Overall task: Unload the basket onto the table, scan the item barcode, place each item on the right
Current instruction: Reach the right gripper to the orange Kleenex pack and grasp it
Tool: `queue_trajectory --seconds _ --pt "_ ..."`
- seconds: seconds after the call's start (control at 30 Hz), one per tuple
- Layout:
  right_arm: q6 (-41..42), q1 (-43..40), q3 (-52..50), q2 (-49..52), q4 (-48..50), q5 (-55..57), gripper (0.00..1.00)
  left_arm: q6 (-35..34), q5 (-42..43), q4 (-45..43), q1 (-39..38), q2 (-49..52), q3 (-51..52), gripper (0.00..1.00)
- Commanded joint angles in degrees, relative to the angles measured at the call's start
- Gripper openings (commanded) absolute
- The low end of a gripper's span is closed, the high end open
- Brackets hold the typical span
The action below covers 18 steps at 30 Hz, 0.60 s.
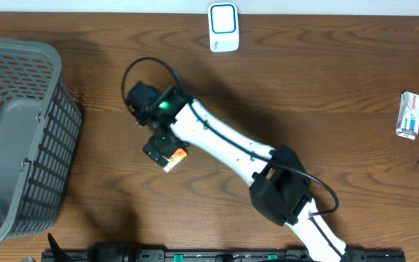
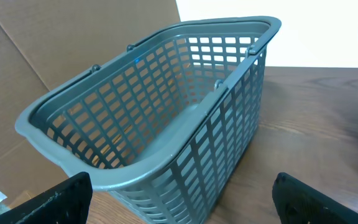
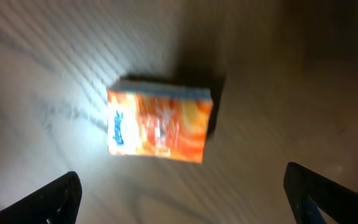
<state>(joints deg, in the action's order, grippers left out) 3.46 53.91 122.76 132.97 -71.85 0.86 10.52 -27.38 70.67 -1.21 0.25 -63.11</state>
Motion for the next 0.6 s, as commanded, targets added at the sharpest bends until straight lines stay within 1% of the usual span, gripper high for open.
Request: queue_trajectory --seconds 0.0,0.33,0.57 --pt "0.6 1.5 0.0 2.1 1.1 5.7 0.99 -0.1 -0.3 0.0 0.3 -0.1 -0.1 0.93" --pt "0.7 2.0 0.0 7.7 4.3 -1.0 0.99 -0.1 -0.3 0.0 0.3 -0.1 -0.1 0.93" --pt "0.8 2.0 0.0 9.5 5.8 -1.4 0.99 -0.1 -0.3 0.0 0.3 -0.1 -0.1 0.93"
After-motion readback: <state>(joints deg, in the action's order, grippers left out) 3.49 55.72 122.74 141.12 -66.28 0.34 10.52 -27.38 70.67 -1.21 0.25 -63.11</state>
